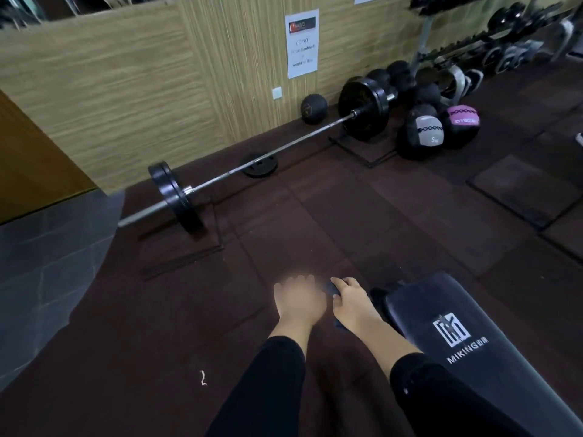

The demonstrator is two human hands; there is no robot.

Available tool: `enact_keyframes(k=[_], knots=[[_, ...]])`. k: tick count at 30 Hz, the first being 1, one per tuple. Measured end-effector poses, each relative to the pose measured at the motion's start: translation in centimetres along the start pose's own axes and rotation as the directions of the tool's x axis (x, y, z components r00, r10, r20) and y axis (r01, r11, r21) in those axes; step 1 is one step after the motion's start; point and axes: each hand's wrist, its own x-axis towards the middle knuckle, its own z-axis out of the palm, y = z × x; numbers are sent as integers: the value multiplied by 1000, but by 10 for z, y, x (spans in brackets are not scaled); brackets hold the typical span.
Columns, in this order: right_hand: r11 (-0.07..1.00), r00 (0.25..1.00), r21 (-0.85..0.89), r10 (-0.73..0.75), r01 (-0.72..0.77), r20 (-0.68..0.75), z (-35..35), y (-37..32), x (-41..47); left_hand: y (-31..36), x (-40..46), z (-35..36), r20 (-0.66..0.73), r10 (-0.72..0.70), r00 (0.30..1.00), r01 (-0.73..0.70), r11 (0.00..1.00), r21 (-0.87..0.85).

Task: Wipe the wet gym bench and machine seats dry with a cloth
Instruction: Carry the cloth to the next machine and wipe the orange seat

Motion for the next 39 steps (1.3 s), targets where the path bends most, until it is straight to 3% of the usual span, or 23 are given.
enact_keyframes(k=[6, 13, 23, 32, 39], knots=[[997, 995, 74, 42, -35, -92, 0, -37, 42, -35, 52, -25, 7, 66, 998, -67, 997, 48], [981, 973, 138, 156, -133, -170, -35, -24, 101, -14, 132, -48, 43, 169, 985, -171, 983, 66], [969, 936, 163, 224, -185, -271, -142, 21, 235, 77, 283, -110, 50, 313, 949, -317, 937, 150], [895, 852, 314, 415, -318, -320, -211, 71, 305, 171, 383, -146, 123, 450, 884, -466, 866, 182], [805, 745, 418, 570, -421, -347, -272, 121, 380, 260, 488, -173, 222, 617, 755, -656, 715, 243]])
